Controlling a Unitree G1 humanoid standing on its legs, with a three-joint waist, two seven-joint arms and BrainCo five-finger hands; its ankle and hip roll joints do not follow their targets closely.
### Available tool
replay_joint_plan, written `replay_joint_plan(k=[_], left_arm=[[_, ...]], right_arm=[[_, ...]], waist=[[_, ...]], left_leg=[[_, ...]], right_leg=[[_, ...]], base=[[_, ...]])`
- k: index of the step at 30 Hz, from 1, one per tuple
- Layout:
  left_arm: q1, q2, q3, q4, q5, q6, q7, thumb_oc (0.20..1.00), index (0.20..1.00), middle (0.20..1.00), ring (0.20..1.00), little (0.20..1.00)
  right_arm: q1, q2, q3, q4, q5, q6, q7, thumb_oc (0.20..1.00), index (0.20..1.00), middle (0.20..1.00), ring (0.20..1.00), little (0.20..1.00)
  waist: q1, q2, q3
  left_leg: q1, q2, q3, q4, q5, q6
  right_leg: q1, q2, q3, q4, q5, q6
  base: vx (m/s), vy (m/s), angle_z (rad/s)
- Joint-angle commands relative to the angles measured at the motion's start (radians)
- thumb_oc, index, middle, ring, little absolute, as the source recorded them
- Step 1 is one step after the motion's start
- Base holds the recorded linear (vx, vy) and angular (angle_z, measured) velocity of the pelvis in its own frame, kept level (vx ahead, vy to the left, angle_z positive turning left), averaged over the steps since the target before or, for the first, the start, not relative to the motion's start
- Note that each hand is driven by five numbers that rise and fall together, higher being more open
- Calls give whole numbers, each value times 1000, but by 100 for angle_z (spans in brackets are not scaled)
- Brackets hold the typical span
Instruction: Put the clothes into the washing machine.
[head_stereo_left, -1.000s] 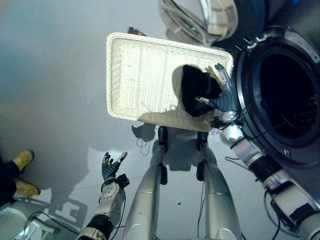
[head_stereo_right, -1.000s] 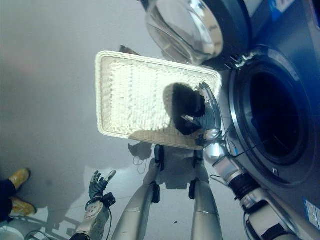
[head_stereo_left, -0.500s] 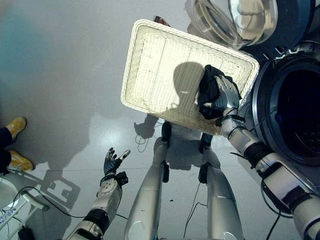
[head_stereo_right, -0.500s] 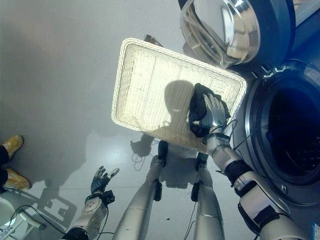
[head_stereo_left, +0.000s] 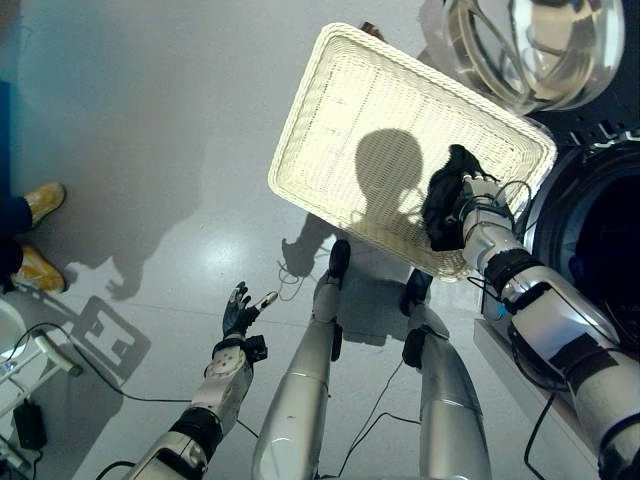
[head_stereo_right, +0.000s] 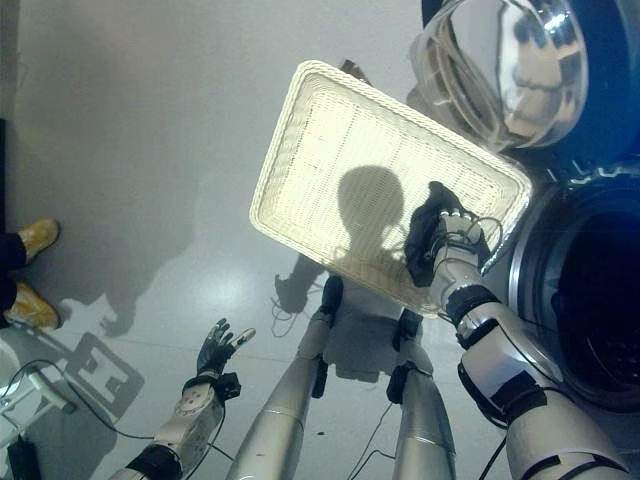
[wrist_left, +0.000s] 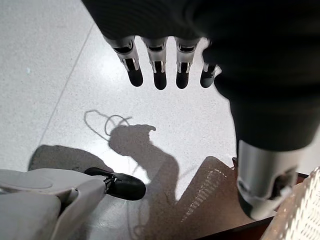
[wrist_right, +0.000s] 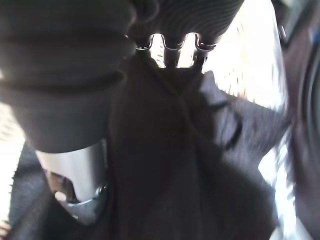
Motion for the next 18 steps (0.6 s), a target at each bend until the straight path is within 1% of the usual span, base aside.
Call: replay_joint_plan(k=[1, 2, 3, 4, 6, 8, 10, 11, 13, 15, 16, 18], left_arm=[[-18, 4, -37, -3, 26, -7, 8, 1000, 1000, 1000, 1000, 1000], [-18, 4, -37, -3, 26, -7, 8, 1000, 1000, 1000, 1000, 1000], [-19, 4, -39, -12, 25, -1, 7, 1000, 1000, 1000, 1000, 1000], [-22, 3, -38, -19, 24, 7, 7, 1000, 1000, 1000, 1000, 1000], [-28, 1, -37, -25, 24, 17, 9, 1000, 1000, 1000, 1000, 1000], [-29, 1, -33, -28, 23, 23, 8, 1000, 1000, 1000, 1000, 1000], [-30, 0, -30, -28, 25, 25, 7, 1000, 1000, 1000, 1000, 1000], [-29, 1, -24, -31, 29, 29, 4, 1000, 1000, 1000, 1000, 1000], [-29, 4, -23, -34, 31, 32, 6, 1000, 1000, 1000, 1000, 1000], [-30, 15, -21, -43, 30, 39, 12, 1000, 1000, 1000, 1000, 1000], [-32, 21, -19, -45, 31, 43, 14, 1000, 1000, 1000, 1000, 1000], [-31, 23, -16, -47, 35, 45, 16, 1000, 1000, 1000, 1000, 1000]], right_arm=[[119, -49, 61, 170, -193, 27, 399, 765, 765, 765, 765, 765], [119, -49, 61, 170, -193, 27, 399, 765, 765, 765, 765, 765], [120, -50, 61, 178, -219, 9, 436, 278, 278, 278, 278, 278], [118, -49, 59, 180, -237, -7, 465, 200, 200, 200, 200, 200], [118, -46, 54, 178, -242, -27, 493, 200, 200, 200, 200, 200], [119, -50, 48, 177, -244, -50, 470, 200, 200, 200, 200, 200], [117, -54, 47, 176, -238, -59, 461, 200, 200, 200, 200, 200], [111, -60, 47, 172, -195, -71, 433, 200, 200, 200, 200, 200], [106, -63, 42, 167, -170, -81, 426, 200, 200, 200, 200, 200], [104, -66, 39, 156, -117, -111, 379, 200, 200, 200, 200, 200], [95, -69, 32, 150, -29, -130, 306, 200, 200, 200, 200, 200], [90, -71, 26, 143, 32, -137, 272, 200, 200, 200, 200, 200]], waist=[[33, 97, -4], [33, 97, -4], [34, 100, -4], [34, 102, -4], [31, 103, -4], [28, 101, -4], [27, 99, -4], [26, 95, -4], [25, 91, -4], [23, 78, -4], [22, 69, -4], [21, 64, -4]], left_leg=[[-30, -89, 68, 17, -52, 36], [-30, -89, 68, 17, -52, 36], [-30, -90, 65, 18, -51, 36], [-30, -90, 64, 19, -50, 37], [-29, -90, 61, 21, -49, 37], [-26, -89, 61, 22, -50, 38], [-24, -89, 61, 22, -49, 38], [-21, -87, 61, 21, -48, 36], [-20, -85, 60, 22, -48, 36], [-20, -81, 60, 24, -49, 35], [-18, -79, 60, 23, -48, 35], [-18, -78, 60, 23, -49, 35]], right_leg=[[-14, 30, -27, -61, 34, 51], [-14, 30, -27, -61, 34, 51], [-16, 31, -24, -60, 32, 50], [-18, 33, -21, -57, 32, 48], [-21, 37, -12, -53, 31, 46], [-19, 40, -8, -53, 30, 44], [-17, 42, -7, -54, 31, 43], [-11, 45, -6, -58, 32, 43], [-11, 47, -4, -59, 34, 42], [-8, 52, -5, -60, 36, 42], [-3, 55, -6, -65, 40, 41], [-2, 57, -6, -68, 42, 41]], base=[[8, -20, 9], [10, -24, 15], [4, -12, 12], [5, -17, 14], [4, -15, 4], [1, -16, 5], [-5, -23, 7], [-8, -33, 4], [-5, -45, 1], [-10, -86, 0], [-14, -75, 1], [-14, -66, 2]])
